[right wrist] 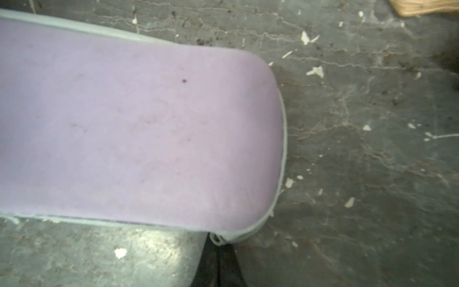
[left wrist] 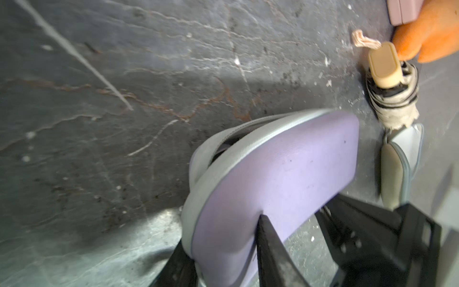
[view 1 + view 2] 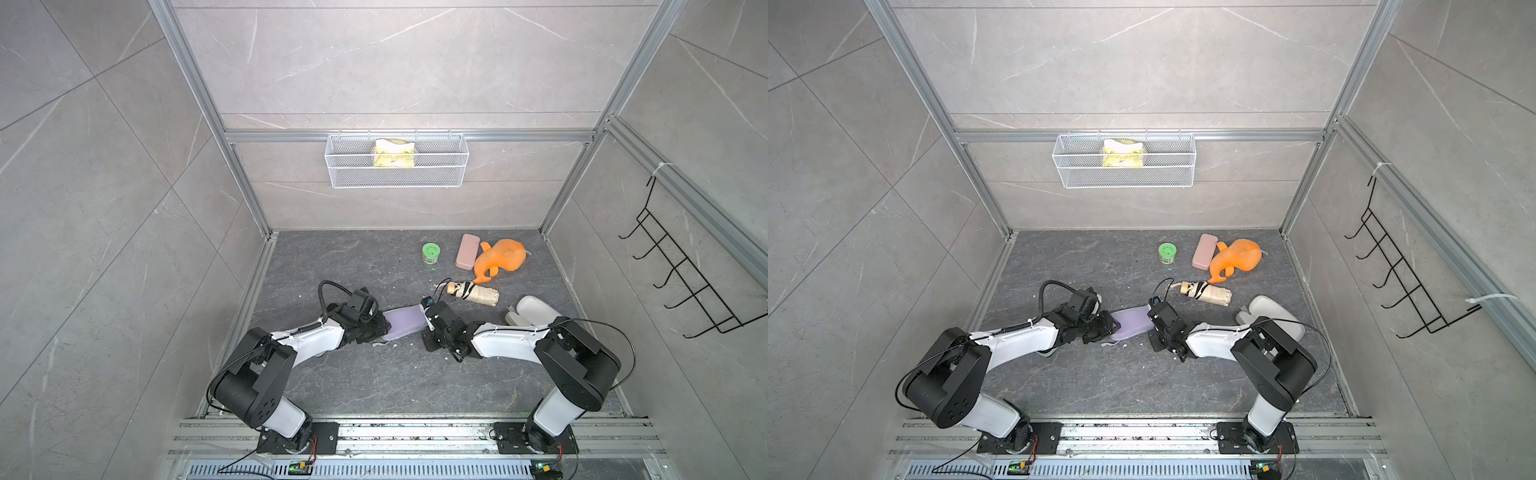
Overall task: Put umbrellas into zippered umbrella sleeves
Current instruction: Zip the zipper on the umbrella sleeve.
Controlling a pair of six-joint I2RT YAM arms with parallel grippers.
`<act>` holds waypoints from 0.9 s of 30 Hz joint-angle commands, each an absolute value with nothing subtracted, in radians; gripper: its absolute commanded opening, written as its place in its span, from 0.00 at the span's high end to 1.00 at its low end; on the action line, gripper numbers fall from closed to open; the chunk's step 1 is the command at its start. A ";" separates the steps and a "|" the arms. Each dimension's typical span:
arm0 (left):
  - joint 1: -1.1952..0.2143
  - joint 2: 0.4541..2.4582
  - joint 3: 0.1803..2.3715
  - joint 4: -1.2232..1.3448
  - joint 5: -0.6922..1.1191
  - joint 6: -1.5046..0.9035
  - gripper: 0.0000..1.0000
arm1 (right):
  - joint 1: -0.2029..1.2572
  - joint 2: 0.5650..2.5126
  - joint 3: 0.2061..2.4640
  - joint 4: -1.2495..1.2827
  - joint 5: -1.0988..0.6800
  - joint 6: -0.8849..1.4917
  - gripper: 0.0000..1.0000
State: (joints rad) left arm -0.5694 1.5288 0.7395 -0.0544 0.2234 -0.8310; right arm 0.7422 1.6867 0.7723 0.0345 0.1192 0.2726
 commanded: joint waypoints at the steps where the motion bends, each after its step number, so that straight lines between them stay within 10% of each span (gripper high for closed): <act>1: -0.533 1.553 0.772 -0.206 0.276 -0.693 0.88 | 0.687 1.679 0.790 -0.034 0.195 0.261 1.00; 8: -0.520 1.617 0.865 -0.267 0.304 -0.609 0.88 | 0.712 1.638 0.811 -0.123 0.038 0.264 1.00; 18: -0.502 1.680 0.946 -0.330 0.370 -0.531 0.83 | 0.568 1.503 0.856 -0.217 -0.299 0.396 0.33; 27: -0.484 1.755 0.975 -0.328 0.450 -0.494 0.83 | 0.399 1.718 0.951 -0.179 -0.611 0.535 0.28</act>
State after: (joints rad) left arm -0.4953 1.7161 0.9543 -0.2699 0.4145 -0.5446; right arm 0.4038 1.6680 0.9241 -0.1532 -0.4850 0.4885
